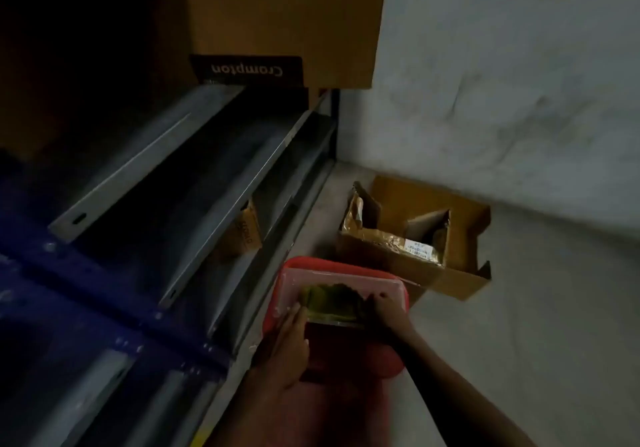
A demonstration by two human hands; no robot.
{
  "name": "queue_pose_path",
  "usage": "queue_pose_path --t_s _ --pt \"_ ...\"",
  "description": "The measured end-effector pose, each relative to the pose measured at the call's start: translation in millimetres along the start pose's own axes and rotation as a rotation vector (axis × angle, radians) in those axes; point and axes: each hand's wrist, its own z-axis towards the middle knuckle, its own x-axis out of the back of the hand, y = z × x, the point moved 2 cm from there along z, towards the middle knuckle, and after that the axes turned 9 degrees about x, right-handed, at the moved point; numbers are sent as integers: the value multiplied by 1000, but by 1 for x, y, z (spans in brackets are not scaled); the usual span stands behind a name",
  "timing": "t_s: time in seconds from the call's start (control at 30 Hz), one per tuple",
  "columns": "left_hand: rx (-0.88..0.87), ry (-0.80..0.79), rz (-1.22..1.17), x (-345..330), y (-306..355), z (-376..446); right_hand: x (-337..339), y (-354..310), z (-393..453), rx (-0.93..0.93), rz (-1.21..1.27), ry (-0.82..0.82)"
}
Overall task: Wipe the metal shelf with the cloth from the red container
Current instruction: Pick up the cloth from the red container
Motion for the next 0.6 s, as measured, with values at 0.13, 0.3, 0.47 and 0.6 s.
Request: queue_pose_path --t_s 0.13,0.3,0.47,0.6 --pt "-89 52 224 -19 -2 30 -16 18 20 -101 -74 -41" --pt "-80 172 228 -41 -13 45 -18 19 28 -82 7 26" --pt "-14 215 69 -43 -9 51 -2 -4 31 35 185 -69" --pt "75 105 -248 -41 -12 46 29 -25 15 101 503 40"
